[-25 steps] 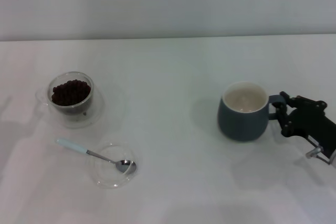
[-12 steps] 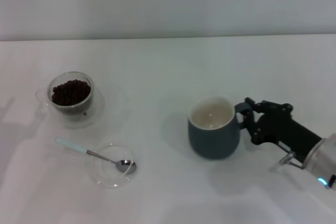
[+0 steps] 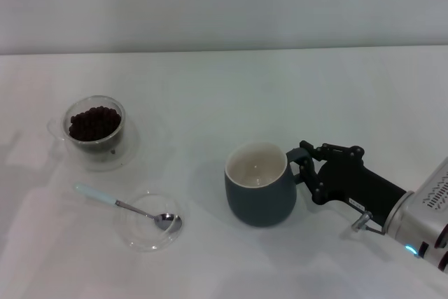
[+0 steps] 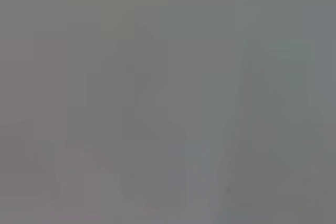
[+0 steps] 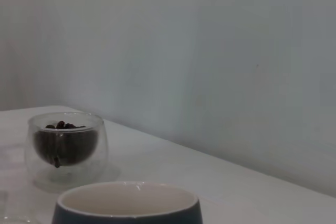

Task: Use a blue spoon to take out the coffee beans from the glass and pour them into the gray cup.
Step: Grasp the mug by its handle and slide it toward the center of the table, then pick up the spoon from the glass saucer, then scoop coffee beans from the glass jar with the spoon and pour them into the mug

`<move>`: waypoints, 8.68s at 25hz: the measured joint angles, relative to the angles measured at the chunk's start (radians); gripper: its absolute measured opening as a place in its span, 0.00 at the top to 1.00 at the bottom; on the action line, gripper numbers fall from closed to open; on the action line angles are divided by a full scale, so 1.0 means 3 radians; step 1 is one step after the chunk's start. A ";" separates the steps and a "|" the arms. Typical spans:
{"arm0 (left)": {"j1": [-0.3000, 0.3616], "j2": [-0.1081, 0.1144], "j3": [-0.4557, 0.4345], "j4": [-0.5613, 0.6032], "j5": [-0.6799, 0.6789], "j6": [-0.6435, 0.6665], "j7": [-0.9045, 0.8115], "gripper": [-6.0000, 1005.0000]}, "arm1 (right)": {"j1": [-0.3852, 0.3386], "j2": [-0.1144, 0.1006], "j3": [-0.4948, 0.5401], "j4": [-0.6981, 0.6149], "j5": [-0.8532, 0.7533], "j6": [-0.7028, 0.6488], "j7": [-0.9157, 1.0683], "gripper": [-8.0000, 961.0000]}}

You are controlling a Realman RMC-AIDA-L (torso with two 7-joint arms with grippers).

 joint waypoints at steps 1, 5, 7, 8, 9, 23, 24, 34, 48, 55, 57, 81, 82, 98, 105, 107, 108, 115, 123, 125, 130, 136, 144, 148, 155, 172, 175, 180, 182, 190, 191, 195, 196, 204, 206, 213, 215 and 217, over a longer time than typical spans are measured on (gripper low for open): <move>0.0002 0.0000 0.0002 -0.0002 0.0000 0.0004 0.0000 0.23 | 0.0000 0.0000 -0.0029 -0.0006 0.0018 0.0000 0.0003 0.84; 0.0023 0.0000 0.0035 -0.0007 0.0000 0.0021 0.0001 0.23 | 0.0004 -0.0001 -0.0123 -0.0019 0.0050 -0.0007 0.0012 0.84; 0.0029 0.0000 0.0043 -0.0007 0.0000 0.0027 0.0001 0.23 | 0.0005 -0.0001 -0.0154 -0.0027 0.0050 -0.0005 0.0017 0.84; 0.0030 0.0000 0.0043 -0.0007 0.0000 0.0030 0.0001 0.23 | 0.0005 -0.0001 -0.0171 -0.0031 0.0050 -0.0005 0.0018 0.84; 0.0031 0.0000 0.0043 -0.0007 0.0000 0.0033 0.0001 0.23 | 0.0005 -0.0001 -0.0197 -0.0034 0.0050 -0.0005 0.0018 0.83; 0.0084 0.0005 0.0051 0.0015 0.0006 0.0040 0.0003 0.23 | 0.0001 -0.0010 -0.0252 -0.0033 0.0049 -0.0022 0.0022 0.68; 0.0086 0.0005 0.0051 0.0016 0.0006 0.0041 0.0002 0.23 | 0.0000 -0.0015 -0.0251 -0.0030 0.0048 -0.0028 0.0022 0.67; 0.0110 0.0010 0.0032 0.0015 -0.0024 0.0070 0.0007 0.23 | -0.0021 -0.0036 -0.0250 0.0073 0.0012 -0.0253 -0.0004 0.60; 0.0125 0.0007 0.0016 -0.0017 -0.0106 0.0050 0.0018 0.23 | -0.0016 -0.0056 -0.0218 0.0613 0.0015 -0.0788 -0.0008 0.43; 0.0137 0.0005 0.0021 -0.0149 -0.0119 0.0067 -0.0492 0.23 | 0.0000 -0.0112 0.0203 0.1024 0.0076 -0.1169 -0.0044 0.43; 0.0139 0.0005 0.0022 -0.0183 -0.0119 0.0068 -0.0769 0.23 | 0.0009 -0.0163 0.0331 0.1036 0.0076 -0.1242 -0.0044 0.43; -0.0205 -0.0008 0.0796 -0.0712 0.0091 -0.0617 -0.2794 0.23 | 0.0438 -0.0215 0.0910 0.1044 0.0089 -0.1009 -0.0440 0.43; -0.0207 -0.0008 0.0805 -0.0710 0.0108 -0.0640 -0.2825 0.23 | 0.0436 -0.0211 0.0933 0.1044 0.0089 -0.1007 -0.0452 0.43; -0.0264 -0.0010 0.0818 -0.0696 0.0408 -0.1003 -0.3289 0.23 | 0.0404 -0.0174 0.1154 0.1027 0.0080 -0.1045 -0.0547 0.43; -0.0289 -0.0013 0.0819 -0.0694 0.0539 -0.0995 -0.3375 0.23 | 0.0394 -0.0175 0.1157 0.1026 0.0080 -0.1051 -0.0568 0.43; -0.0294 -0.0015 0.0819 -0.0666 0.0575 -0.0971 -0.3376 0.23 | 0.0387 -0.0175 0.1157 0.1026 0.0075 -0.1062 -0.0568 0.43; -0.0294 -0.0016 0.0818 -0.0653 0.0590 -0.0963 -0.3376 0.23 | 0.0382 -0.0176 0.1157 0.1026 0.0071 -0.1068 -0.0568 0.43; -0.0293 -0.0027 0.0818 -0.0623 0.0667 -0.0939 -0.3377 0.23 | 0.0321 -0.0177 0.1159 0.1026 0.0079 -0.1167 -0.0568 0.43; -0.0259 -0.0037 0.0818 -0.0623 0.0692 -0.0903 -0.3370 0.23 | 0.0266 -0.0168 0.1188 0.1026 0.0083 -0.1231 -0.0574 0.43; -0.0240 -0.0040 0.0818 -0.0624 0.0691 -0.0876 -0.3358 0.24 | 0.0253 -0.0160 0.1188 0.1027 0.0084 -0.1232 -0.0576 0.43; -0.0186 -0.0041 0.0803 -0.0627 0.0669 -0.0826 -0.3351 0.27 | 0.0212 -0.0136 0.1194 0.1027 0.0084 -0.1271 -0.0596 0.43; -0.0175 -0.0028 0.0795 -0.0625 0.0663 -0.0775 -0.3390 0.51 | 0.0177 -0.0102 0.1241 0.1027 0.0090 -0.1325 -0.0656 0.43; -0.0200 -0.0005 0.0814 -0.0624 0.0680 -0.0804 -0.3516 0.70 | 0.0112 -0.0075 0.1244 0.1027 0.0088 -0.1509 -0.0659 0.43; -0.0213 0.0003 0.0819 -0.0623 0.0697 -0.0811 -0.3564 0.79 | 0.0096 -0.0072 0.1244 0.1027 0.0088 -0.1554 -0.0659 0.43; -0.0145 0.0013 0.0818 -0.0431 0.0701 -0.0777 -0.3577 0.87 | 0.0083 -0.0066 0.1244 0.1037 0.0092 -0.1567 -0.0659 0.43; 0.0358 0.0229 0.0792 0.0778 0.0692 -0.0565 -0.3533 0.87 | 0.0115 -0.0063 0.1244 0.1026 0.0094 -0.1542 -0.0659 0.43; 0.0352 0.0355 0.0786 0.0895 0.0684 -0.0566 -0.3603 0.87 | 0.0123 -0.0062 0.1244 0.1024 0.0094 -0.1538 -0.0659 0.43; 0.0297 0.0595 0.0707 0.0989 0.0703 -0.0592 -0.3798 0.87 | 0.0130 -0.0060 0.1244 0.0960 0.0094 -0.1509 -0.0659 0.43; 0.0269 0.0699 0.0703 0.1007 0.0709 -0.0633 -0.3868 0.87 | 0.0131 -0.0056 0.1244 0.0943 0.0091 -0.1501 -0.0659 0.43; 0.0104 0.0915 0.0701 0.1008 0.0763 -0.0788 -0.4085 0.87 | 0.0133 -0.0047 0.1223 0.0919 0.0088 -0.1482 -0.0648 0.43; 0.0077 0.0923 0.0701 0.1008 0.0799 -0.0840 -0.4108 0.87 | 0.0133 -0.0046 0.1220 0.0910 0.0088 -0.1471 -0.0645 0.43; -0.0024 0.0930 0.0701 0.0994 0.0920 -0.1034 -0.4162 0.87 | 0.0134 -0.0042 0.1219 0.0894 0.0088 -0.1452 -0.0637 0.43; -0.0059 0.0930 0.0701 0.0990 0.0969 -0.1101 -0.4168 0.87 | 0.0136 -0.0041 0.1218 0.0893 0.0089 -0.1446 -0.0635 0.43; -0.0310 0.0918 0.0701 0.0980 0.1303 -0.1530 -0.4169 0.87 | 0.0159 -0.0037 0.1214 0.0780 0.0089 -0.1298 -0.0633 0.43; -0.0365 0.0910 0.0701 0.0980 0.1357 -0.1610 -0.4158 0.87 | 0.0161 -0.0037 0.1213 0.0752 0.0089 -0.1259 -0.0633 0.43; -0.0538 0.0867 0.0700 0.0982 0.1585 -0.1897 -0.4131 0.87 | 0.0178 -0.0037 0.1222 0.0643 0.0089 -0.1053 -0.0641 0.43; -0.0568 0.0844 0.0700 0.0989 0.1635 -0.1966 -0.4120 0.87 | 0.0187 -0.0037 0.1223 0.0616 0.0089 -0.1009 -0.0644 0.43; -0.0597 0.0819 0.0701 0.1000 0.1687 -0.2025 -0.4104 0.87 | 0.0198 -0.0037 0.1221 0.0599 0.0089 -0.0991 -0.0644 0.43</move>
